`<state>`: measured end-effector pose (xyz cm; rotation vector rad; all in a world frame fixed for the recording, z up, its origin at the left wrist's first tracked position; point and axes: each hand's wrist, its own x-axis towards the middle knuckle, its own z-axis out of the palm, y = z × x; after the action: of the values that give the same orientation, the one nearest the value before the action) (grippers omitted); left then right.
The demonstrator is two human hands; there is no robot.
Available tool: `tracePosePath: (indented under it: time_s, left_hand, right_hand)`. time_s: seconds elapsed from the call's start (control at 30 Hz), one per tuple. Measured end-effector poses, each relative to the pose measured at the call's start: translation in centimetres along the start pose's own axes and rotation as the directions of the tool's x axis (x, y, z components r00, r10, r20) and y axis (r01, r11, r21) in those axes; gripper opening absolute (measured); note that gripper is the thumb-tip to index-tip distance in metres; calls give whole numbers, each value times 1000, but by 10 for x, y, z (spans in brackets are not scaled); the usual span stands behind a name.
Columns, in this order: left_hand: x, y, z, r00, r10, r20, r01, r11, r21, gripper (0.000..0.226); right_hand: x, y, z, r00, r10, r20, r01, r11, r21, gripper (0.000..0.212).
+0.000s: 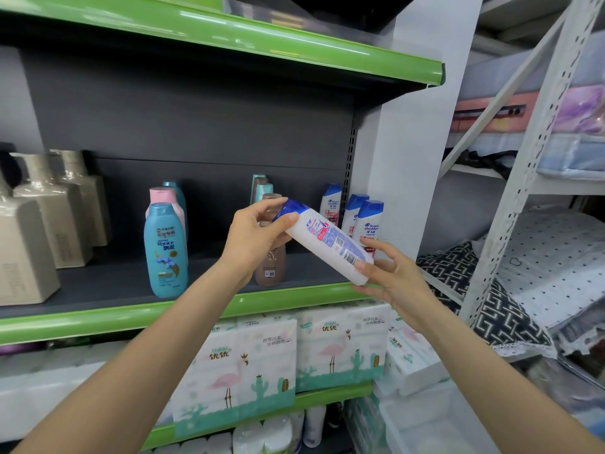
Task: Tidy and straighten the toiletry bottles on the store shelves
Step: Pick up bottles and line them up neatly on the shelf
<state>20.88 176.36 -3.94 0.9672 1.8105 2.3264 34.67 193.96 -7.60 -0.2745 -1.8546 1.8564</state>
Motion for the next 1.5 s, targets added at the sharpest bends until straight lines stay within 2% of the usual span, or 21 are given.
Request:
tracePosePath:
  time_s: [0.1, 0.17, 0.23, 0.33, 0.47, 0.57, 0.6, 0.67, 0.7, 0.73, 0.8, 0.87, 1.0, 1.03, 1.17, 1.37, 1.43, 1.5]
  left_hand:
    - [0, -1, 4, 998, -44, -51, 44, 999, -10, 23]
    - [-1, -3, 4, 995, -71, -64, 70, 997, -14, 24]
    - [-1, -2, 3, 994, -82, -70, 81, 997, -15, 25]
    - [1, -2, 2, 995, -94, -46, 94, 996, 5, 27]
    - [4, 3, 7, 997, -80, -12, 80, 995, 54, 34]
    - [10, 5, 18, 997, -60, -48, 63, 996, 70, 30]
    - [12, 6, 24, 995, -63, -74, 68, 995, 70, 30]
    - [18, 7, 36, 989, -75, -129, 88, 992, 95, 35]
    - [21, 7, 42, 986, -82, -145, 99, 989, 113, 38]
    - [24, 8, 47, 985, -87, -152, 107, 986, 127, 41]
    - [29, 9, 56, 984, -89, -154, 111, 984, 141, 47]
    - [38, 9, 62, 986, -77, -147, 102, 979, 176, 49]
    - [56, 1, 63, 1000, -9, 17, 3, 945, 328, 31]
    - [60, -1, 63, 997, 12, 74, -39, 931, 363, 26]
    - [73, -5, 68, 980, 32, 198, -97, 939, 330, 32]
    - [101, 2, 84, 989, 47, 143, -87, 954, 286, 23]
    - [111, 3, 90, 992, 63, 106, -96, 933, 348, 25]
    - [124, 0, 97, 993, 96, 67, -117, 868, 483, 29]
  right_hand:
    - [2, 0, 3, 998, -55, -1, 52, 944, -325, 58]
    - [5, 0, 5, 995, -92, -26, 72, 896, -439, 63]
    - [5, 1, 6, 992, -125, -17, 104, 886, -452, 58]
    - [2, 0, 8, 987, -137, 88, 161, 907, -390, 48]
    - [-3, 0, 6, 980, -54, 190, 103, 961, -257, 45]
    - [2, 3, 2, 983, -27, 183, 86, 942, -325, 39]
    - [7, 4, 2, 987, -46, 155, 111, 888, -446, 37]
    - [19, 6, 4, 986, -148, 80, 158, 645, -747, 40]
    - [25, 7, 6, 973, -225, 49, 167, 546, -821, 42]
    - [30, 6, 9, 954, -297, 26, 180, 502, -846, 43]
    - [40, 2, 12, 918, -396, 16, 224, 485, -845, 43]
    - [51, 0, 7, 917, -399, 26, 243, 505, -828, 43]
    - [72, 2, -3, 966, -249, 71, 236, 735, -636, 32]
    - [77, 3, -5, 969, -234, 80, 234, 760, -606, 29]
    - [98, 2, -16, 960, -238, 147, 275, 717, -641, 26]
    - [125, -14, -27, 922, -318, 222, 383, 654, -653, 28]
    - [137, -23, -33, 908, -349, 231, 410, 629, -661, 29]
    - [152, -32, -41, 897, -388, 210, 421, 611, -670, 30]
